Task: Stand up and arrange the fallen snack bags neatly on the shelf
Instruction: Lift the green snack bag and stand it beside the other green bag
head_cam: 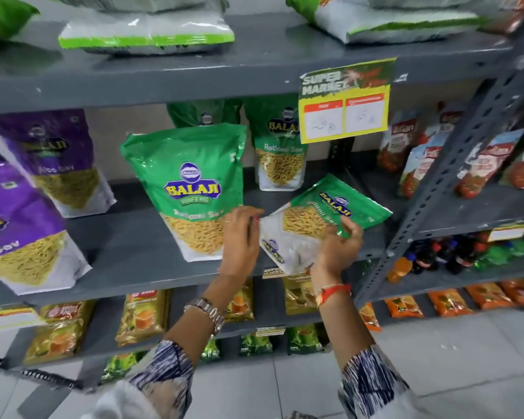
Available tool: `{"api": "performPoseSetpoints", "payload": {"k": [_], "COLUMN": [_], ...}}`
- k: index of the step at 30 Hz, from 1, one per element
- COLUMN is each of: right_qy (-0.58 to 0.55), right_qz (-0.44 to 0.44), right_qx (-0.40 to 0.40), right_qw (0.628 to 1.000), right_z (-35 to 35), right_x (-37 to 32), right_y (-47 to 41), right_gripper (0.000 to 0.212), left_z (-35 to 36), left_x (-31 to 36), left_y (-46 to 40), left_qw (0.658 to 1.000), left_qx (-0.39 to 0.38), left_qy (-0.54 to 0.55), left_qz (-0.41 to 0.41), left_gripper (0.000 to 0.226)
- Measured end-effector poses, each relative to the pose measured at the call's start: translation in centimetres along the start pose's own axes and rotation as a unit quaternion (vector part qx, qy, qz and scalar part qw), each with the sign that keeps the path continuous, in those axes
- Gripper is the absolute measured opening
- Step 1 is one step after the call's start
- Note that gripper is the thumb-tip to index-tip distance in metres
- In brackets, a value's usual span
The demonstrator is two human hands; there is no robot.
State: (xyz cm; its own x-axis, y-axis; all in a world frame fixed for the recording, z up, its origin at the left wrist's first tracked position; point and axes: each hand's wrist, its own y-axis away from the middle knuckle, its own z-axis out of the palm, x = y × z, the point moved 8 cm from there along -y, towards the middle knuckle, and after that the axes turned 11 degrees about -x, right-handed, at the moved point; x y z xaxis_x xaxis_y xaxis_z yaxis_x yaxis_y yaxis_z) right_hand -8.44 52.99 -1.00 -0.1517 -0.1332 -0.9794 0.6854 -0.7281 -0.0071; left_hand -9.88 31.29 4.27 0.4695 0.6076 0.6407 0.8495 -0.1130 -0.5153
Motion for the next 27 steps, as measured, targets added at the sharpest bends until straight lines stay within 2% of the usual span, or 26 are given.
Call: {"api": "performPoseSetpoints", "payload": {"k": [2, 3, 4, 6, 8, 10, 16, 19, 21, 23, 26, 27], "right_qy": [0.004, 0.001, 0.016, 0.029, -0.015, -0.042, -0.129, -0.136, -0.127, -0.069, -0.006, 0.010], "right_qz": [0.051, 0.093, 0.132, 0.189, 0.231, 0.252, 0.240, 0.274, 0.298, 0.261, 0.247, 0.253], "right_qx": [0.035, 0.037, 0.032, -0.026, -0.082, -0.105, -0.153, -0.177, -0.204, -0.222, -0.258, -0.278], "right_qw": [0.998, 0.995, 0.991, 0.981, 0.969, 0.961, 0.950, 0.936, 0.924, 0.937, 0.934, 0.927], "right_z": [-1.8, -2.2, -2.5, -2.1, -1.4, -1.4, -1.9, -1.7, -2.0, -3.0, -4.0, -4.2], "right_x": [2.2, 3.3, 4.6, 6.6, 7.9, 8.4, 6.7, 7.3, 8.0, 8.3, 9.6, 10.2], "right_y": [-1.0, -1.2, -1.7, -2.2, -1.8, -1.1, -1.0, -1.2, -0.7, -0.8, -1.1, -0.8], "right_gripper": [0.032, 0.035, 0.033, 0.019, 0.032, 0.034, 0.017, 0.033, 0.029, 0.028, 0.086, 0.093], "left_z": [4.5, 6.2, 7.4, 9.0, 10.5, 11.7, 13.7, 13.9, 13.5, 12.7, 11.3, 10.6], "left_x": [1.3, 1.6, 1.6, 0.4, -1.7, -3.5, -6.1, -6.8, -7.3, -7.4, -7.1, -7.1], "left_y": [-2.1, -3.1, -4.3, -6.5, -8.5, -9.9, -11.3, -10.8, -10.5, -9.6, -7.2, -6.2], "left_qw": [0.991, 0.985, 0.980, 0.969, 0.941, 0.915, 0.890, 0.884, 0.893, 0.894, 0.896, 0.897], "left_qx": [-0.134, -0.173, -0.195, -0.222, -0.270, -0.312, -0.342, -0.330, -0.291, -0.261, -0.211, -0.187], "left_qy": [-0.018, -0.025, -0.027, -0.024, -0.057, -0.073, -0.015, 0.043, 0.073, 0.110, 0.155, 0.168], "left_qz": [0.016, 0.007, -0.019, -0.108, -0.194, -0.244, -0.303, -0.327, -0.336, -0.347, -0.359, -0.364], "left_gripper": [0.029, 0.033, 0.036, 0.035, 0.032, 0.029, 0.040, 0.038, 0.029, 0.013, 0.033, 0.033]}}
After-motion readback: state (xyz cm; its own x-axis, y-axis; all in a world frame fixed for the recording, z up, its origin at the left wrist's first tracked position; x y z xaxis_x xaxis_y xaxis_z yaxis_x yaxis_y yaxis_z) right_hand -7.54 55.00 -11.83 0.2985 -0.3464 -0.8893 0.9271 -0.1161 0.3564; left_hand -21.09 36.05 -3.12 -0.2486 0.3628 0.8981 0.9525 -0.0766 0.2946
